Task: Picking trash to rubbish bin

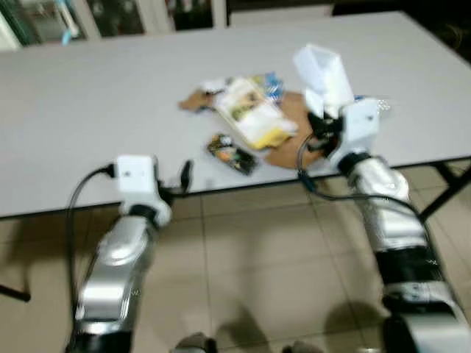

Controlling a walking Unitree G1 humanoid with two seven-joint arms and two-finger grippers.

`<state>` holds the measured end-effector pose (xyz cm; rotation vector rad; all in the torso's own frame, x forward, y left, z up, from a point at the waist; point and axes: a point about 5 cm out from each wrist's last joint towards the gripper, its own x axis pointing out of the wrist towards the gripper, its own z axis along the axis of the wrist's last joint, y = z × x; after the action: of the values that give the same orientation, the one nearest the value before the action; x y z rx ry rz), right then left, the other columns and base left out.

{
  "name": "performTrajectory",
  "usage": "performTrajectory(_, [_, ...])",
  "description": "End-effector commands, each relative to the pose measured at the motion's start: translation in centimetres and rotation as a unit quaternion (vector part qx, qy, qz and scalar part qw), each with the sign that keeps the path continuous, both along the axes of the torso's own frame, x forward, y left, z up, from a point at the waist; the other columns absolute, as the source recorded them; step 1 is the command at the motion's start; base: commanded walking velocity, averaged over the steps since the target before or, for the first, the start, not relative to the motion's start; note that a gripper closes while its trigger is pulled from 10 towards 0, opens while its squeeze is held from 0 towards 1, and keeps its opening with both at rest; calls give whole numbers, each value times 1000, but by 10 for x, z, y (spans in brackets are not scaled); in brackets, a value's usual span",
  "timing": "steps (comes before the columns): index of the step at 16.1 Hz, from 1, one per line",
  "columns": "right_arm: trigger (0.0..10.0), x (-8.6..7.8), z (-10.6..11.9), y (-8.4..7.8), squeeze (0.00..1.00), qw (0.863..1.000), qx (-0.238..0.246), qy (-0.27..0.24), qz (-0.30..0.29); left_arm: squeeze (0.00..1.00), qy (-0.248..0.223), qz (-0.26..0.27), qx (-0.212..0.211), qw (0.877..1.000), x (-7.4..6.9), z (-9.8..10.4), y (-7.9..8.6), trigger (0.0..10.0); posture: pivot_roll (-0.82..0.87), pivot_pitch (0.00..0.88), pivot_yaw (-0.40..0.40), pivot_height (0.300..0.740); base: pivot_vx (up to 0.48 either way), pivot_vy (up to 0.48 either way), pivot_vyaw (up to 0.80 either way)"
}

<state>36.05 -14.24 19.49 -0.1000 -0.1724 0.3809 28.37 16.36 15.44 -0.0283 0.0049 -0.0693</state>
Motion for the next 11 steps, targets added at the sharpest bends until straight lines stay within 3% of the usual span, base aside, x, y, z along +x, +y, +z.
performTrajectory(1, [10000,-1,6,-4,0,1000,-5,-14,-6,0,2,-8,-2,1000,0,0,-4,10000,-29,139,62,740,0,0,0])
performTrajectory(5, [10000,-2,6,-4,0,1000,-10,-17,-5,0,-3,-1,-6,1000,0,0,-4,10000,-29,139,62,740,0,-67,0])
performTrajectory(11, [10000,-2,5,-4,0,1000,-10,-16,-3,0,0,3,-10,1000,0,0,-2,10000,-33,142,58,740,0,-441,0])
